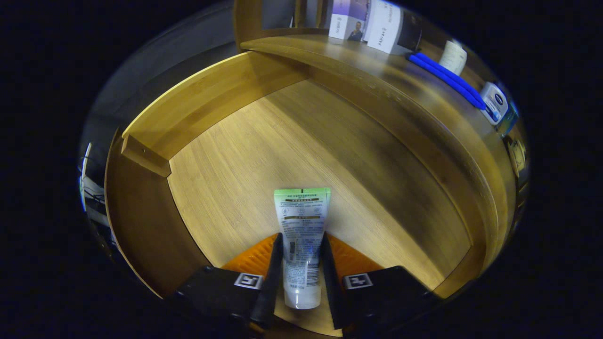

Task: Pull open the drawer, take out the items inside it, and place them on the countertop above the cabinet.

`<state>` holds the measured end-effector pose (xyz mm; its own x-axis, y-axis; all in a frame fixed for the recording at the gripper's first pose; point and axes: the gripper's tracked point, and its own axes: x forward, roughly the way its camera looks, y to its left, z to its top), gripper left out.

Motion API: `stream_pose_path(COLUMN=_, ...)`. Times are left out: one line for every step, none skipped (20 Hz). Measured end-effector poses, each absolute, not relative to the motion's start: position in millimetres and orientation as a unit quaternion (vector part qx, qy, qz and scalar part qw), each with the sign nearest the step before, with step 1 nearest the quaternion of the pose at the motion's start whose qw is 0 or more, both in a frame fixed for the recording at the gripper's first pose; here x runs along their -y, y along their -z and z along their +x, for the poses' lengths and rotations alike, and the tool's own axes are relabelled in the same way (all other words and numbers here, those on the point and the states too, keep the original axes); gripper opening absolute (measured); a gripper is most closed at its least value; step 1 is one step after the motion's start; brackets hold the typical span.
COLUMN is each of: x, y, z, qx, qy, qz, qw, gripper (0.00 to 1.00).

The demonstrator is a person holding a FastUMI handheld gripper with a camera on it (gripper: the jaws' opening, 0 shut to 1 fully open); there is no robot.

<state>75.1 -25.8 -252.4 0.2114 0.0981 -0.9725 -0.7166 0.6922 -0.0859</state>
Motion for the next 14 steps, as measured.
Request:
stream_pose_path(x=23, y=244, z=79, qx=-0.551, qy=-0.28, qz=-0.279, qw=0.735, gripper=0.36)
stream_pose_path(x=27, y=244, z=78, qx=-0.546, qy=-0.276, qz=-0.294, qw=0.734, gripper=0.23)
stream_pose_path(x=26, y=240, z=77, qx=-0.542, qy=-0.278, qz=-0.305, qw=0.732, gripper=0.22)
stream_pose_path(x=27, y=243, z=80, qx=-0.535, qy=-0.274, qz=-0.311, qw=0.736, gripper=0.22)
stream_pose_path(x=28, y=239, z=82, qx=-0.528, qy=-0.271, qz=-0.314, qw=0.741, gripper=0.22)
stream_pose_path(x=26, y=237, z=82, qx=-0.522, qy=-0.272, qz=-0.313, qw=0.745, gripper=0.22)
stream_pose_path(x=26, y=233, z=83, qx=-0.517, qy=-0.271, qz=-0.314, qw=0.748, gripper=0.22)
stream_pose_path(x=25, y=229, z=85, qx=-0.509, qy=-0.27, qz=-0.315, qw=0.755, gripper=0.22)
stream_pose_path(x=22, y=225, z=86, qx=-0.5, qy=-0.272, qz=-0.314, qw=0.76, gripper=0.22)
stream_pose_path(x=21, y=220, z=88, qx=-0.489, qy=-0.273, qz=-0.314, qw=0.767, gripper=0.22)
stream_pose_path(x=18, y=213, z=90, qx=-0.479, qy=-0.272, qz=-0.313, qw=0.774, gripper=0.22)
stream_pose_path(x=16, y=210, z=88, qx=-0.473, qy=-0.276, qz=-0.309, qw=0.778, gripper=0.22)
stream_pose_path(x=13, y=205, z=89, qx=-0.466, qy=-0.279, qz=-0.304, qw=0.783, gripper=0.22)
stream_pose_path(x=11, y=200, z=89, qx=-0.459, qy=-0.284, qz=-0.305, qw=0.785, gripper=0.22)
